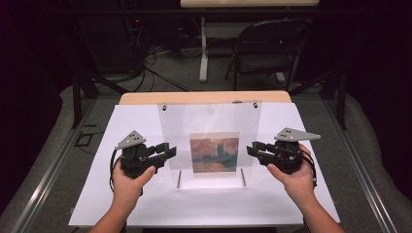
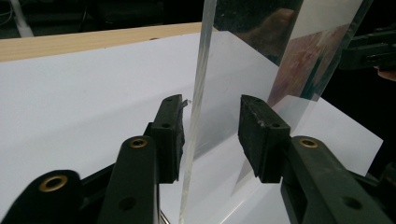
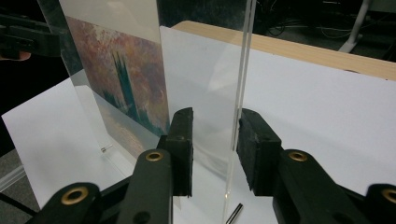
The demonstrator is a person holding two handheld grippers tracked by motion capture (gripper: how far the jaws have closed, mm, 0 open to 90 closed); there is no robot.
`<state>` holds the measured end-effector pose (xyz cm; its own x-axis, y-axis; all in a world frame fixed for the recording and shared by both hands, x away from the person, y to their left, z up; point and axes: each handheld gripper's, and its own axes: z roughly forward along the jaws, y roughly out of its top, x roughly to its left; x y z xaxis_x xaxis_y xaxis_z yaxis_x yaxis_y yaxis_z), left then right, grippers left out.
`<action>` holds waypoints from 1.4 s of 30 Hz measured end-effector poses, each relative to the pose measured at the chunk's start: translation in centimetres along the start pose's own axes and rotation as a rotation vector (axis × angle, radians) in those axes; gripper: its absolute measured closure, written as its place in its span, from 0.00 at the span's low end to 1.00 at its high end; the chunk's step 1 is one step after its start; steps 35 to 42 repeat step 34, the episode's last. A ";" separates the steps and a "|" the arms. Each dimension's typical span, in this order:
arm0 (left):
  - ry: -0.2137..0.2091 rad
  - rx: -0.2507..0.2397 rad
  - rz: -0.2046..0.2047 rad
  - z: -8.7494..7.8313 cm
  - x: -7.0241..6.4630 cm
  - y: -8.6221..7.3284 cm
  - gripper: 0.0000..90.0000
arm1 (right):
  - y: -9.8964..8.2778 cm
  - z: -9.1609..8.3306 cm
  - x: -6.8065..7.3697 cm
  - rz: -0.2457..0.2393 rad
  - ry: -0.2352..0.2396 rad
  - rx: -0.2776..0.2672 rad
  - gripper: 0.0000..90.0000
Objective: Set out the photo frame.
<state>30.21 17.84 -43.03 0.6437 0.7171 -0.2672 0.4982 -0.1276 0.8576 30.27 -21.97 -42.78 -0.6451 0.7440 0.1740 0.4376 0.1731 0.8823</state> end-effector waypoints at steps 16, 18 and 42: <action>0.050 -0.010 -0.014 -1.5 0.9 -1.8 0.53 | -2.5 -0.5 -0.2 0.018 -0.003 -0.015 0.55; 0.061 -0.010 -0.017 -1.8 1.2 -2.4 0.52 | -2.9 -0.6 -0.4 0.020 -0.012 -0.018 0.54; 0.129 -0.021 -0.056 -1.7 3.7 -6.2 0.50 | -8.0 -1.0 -3.3 0.138 -0.099 -0.004 0.49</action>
